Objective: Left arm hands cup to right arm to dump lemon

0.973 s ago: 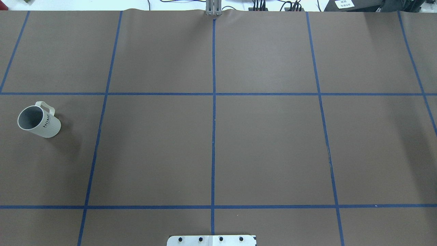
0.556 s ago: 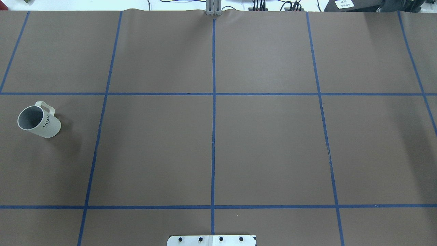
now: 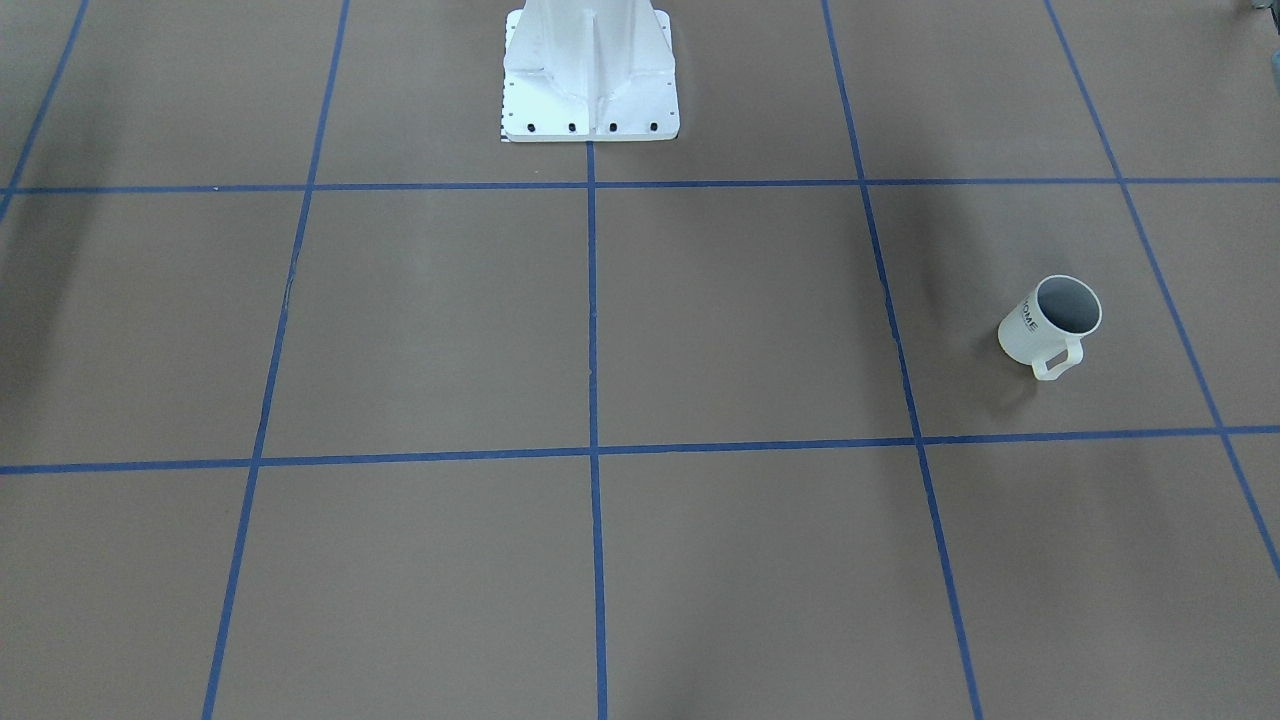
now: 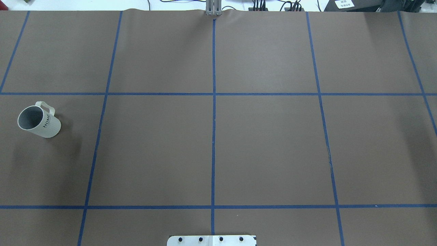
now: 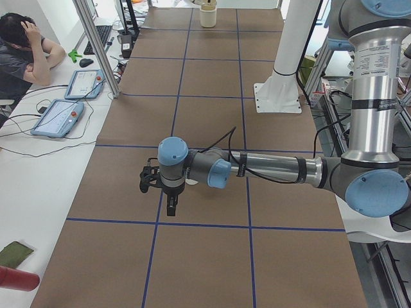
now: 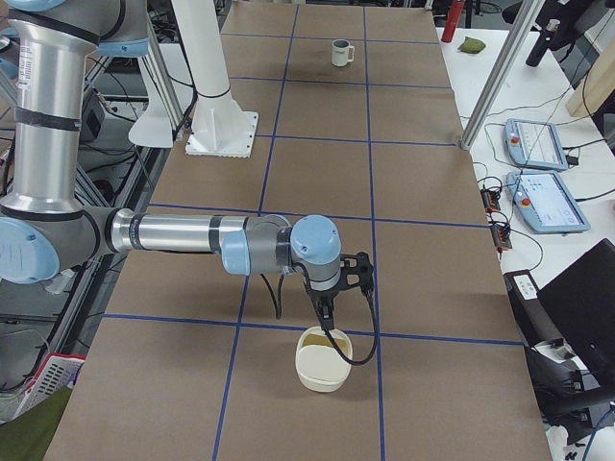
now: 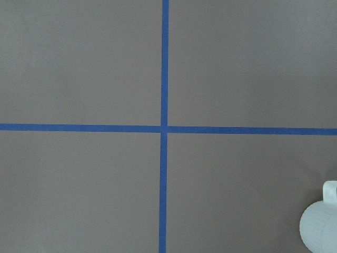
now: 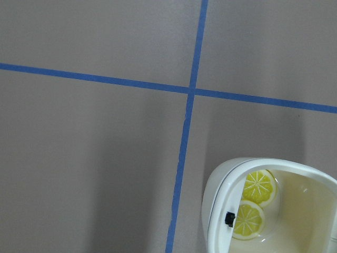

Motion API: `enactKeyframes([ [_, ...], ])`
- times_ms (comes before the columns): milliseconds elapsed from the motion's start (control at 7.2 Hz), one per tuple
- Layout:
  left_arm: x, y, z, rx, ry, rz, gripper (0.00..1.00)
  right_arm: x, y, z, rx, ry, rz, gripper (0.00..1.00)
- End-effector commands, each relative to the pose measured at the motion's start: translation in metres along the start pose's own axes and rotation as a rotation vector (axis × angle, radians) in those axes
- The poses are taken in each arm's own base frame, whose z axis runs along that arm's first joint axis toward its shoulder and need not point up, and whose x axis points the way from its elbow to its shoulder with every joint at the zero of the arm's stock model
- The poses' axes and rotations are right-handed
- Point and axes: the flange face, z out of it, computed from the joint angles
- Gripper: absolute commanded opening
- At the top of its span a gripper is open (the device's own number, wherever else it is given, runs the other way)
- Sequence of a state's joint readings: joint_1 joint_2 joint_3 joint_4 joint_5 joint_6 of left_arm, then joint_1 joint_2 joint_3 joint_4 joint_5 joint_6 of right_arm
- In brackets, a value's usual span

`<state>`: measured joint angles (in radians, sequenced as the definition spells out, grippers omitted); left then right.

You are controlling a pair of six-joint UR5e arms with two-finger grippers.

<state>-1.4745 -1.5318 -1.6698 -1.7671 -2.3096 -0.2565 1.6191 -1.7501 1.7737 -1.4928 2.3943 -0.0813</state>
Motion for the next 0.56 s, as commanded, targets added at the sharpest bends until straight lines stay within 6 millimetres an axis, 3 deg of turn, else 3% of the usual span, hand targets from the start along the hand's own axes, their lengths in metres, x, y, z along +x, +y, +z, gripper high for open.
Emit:
enactKeyframes([
  [0,0.0029,-0.0010,0.0039,-0.027,-0.007,-0.011,1.00,0.0077,0.0103,-0.0009,0.000,0.000,0.023,1.00],
  [417,-0.0055,-0.0007,0.0072,-0.060,-0.062,0.124,1.00,0.0165,0.0201,-0.0032,0.003,0.012,0.034,1.00],
])
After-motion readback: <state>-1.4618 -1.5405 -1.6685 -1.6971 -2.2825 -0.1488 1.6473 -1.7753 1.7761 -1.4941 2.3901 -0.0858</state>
